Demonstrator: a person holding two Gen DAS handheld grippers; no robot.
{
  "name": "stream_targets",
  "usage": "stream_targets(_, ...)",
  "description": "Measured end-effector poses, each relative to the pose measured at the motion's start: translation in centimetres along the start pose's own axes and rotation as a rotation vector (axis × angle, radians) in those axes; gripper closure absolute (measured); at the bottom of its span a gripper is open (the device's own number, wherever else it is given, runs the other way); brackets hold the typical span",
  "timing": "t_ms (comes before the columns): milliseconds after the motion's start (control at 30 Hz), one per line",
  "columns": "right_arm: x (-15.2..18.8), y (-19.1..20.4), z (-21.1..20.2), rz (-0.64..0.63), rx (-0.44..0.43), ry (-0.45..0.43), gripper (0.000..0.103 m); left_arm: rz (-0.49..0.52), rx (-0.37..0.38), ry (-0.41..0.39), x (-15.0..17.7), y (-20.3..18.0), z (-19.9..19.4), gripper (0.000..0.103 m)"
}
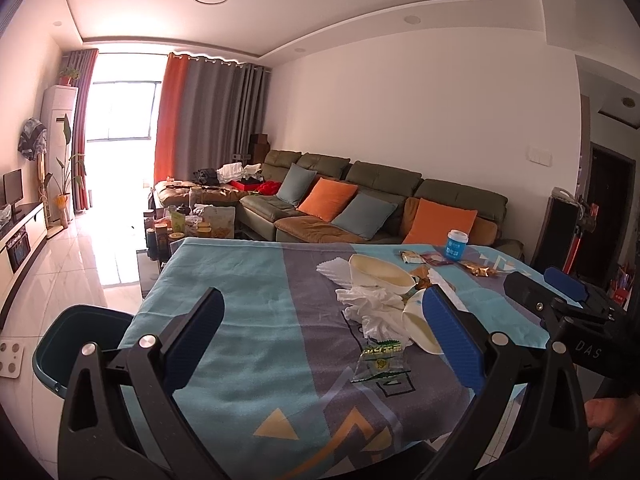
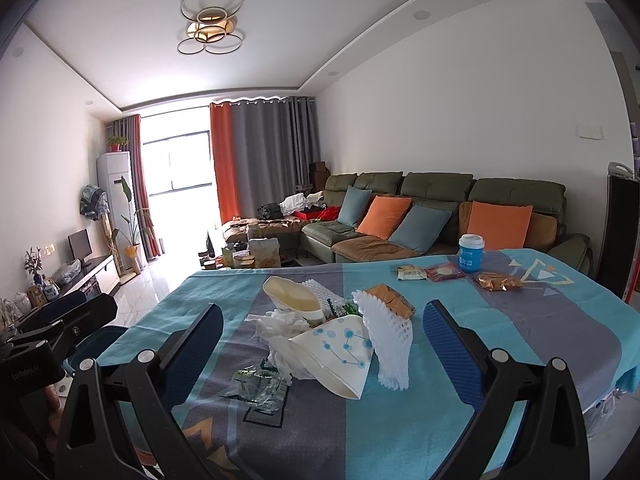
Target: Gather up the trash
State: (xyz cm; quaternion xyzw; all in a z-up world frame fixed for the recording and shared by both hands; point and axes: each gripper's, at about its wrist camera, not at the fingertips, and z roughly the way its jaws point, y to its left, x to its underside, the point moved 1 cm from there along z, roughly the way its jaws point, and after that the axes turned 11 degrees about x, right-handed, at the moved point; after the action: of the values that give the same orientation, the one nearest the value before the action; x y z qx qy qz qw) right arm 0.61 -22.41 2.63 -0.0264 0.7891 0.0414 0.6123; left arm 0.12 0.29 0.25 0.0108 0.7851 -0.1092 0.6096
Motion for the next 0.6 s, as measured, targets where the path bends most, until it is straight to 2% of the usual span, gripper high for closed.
stream_targets(600, -0.25, -0.18, -0.12, -0.024, 0.012, -0.013, 0.006, 0.021, -0.002, -0.008, 0.01, -0.08, 0.20, 0.005)
